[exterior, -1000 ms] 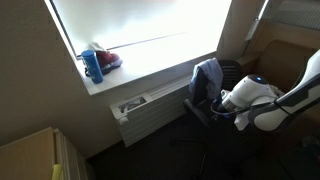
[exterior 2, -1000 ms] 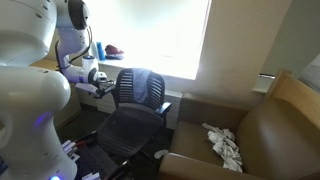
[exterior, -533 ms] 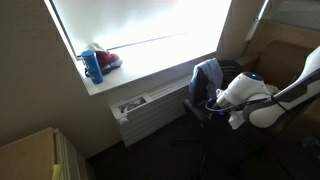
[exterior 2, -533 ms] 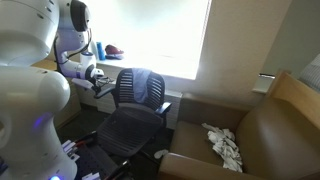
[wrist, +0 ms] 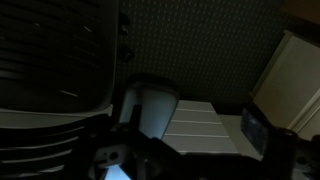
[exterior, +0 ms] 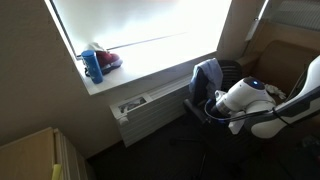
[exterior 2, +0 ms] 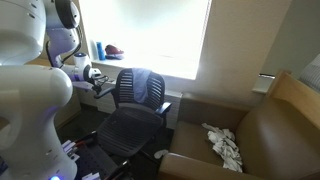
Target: Rotate the black chair
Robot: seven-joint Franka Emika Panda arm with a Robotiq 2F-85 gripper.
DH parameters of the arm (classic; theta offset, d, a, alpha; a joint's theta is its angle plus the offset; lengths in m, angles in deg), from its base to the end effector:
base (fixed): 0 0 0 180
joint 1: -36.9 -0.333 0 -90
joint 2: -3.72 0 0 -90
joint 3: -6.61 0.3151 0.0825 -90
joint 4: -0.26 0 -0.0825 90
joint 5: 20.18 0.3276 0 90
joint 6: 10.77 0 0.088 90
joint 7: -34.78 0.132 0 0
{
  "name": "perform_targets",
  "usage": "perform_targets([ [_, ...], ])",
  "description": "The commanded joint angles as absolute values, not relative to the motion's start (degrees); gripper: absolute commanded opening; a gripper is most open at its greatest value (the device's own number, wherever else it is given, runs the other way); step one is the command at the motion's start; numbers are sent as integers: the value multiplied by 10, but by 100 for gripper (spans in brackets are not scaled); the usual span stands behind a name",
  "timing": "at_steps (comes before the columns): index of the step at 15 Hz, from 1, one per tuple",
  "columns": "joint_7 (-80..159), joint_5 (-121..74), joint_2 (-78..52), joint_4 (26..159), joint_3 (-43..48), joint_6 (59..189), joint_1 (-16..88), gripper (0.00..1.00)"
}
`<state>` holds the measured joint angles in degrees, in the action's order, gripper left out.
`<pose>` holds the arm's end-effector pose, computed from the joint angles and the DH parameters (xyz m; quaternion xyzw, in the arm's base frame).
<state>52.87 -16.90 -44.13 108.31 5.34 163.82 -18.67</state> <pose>0.3666 0.5046 0.1212 -0.9447 -0.2849 -0.1313 0.0958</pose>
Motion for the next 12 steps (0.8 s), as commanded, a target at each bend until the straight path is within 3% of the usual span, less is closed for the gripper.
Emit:
perform_targets([
  [1, 581, -173, -456, 1081, -50, 1664, -278, 100],
  [4, 620, -158, -481, 1075, -146, 1660, -359, 100],
  [8, 607, -151, -472, 1080, -125, 1647, -345, 100],
  [12, 585, -130, -460, 1071, -31, 1608, -253, 100],
])
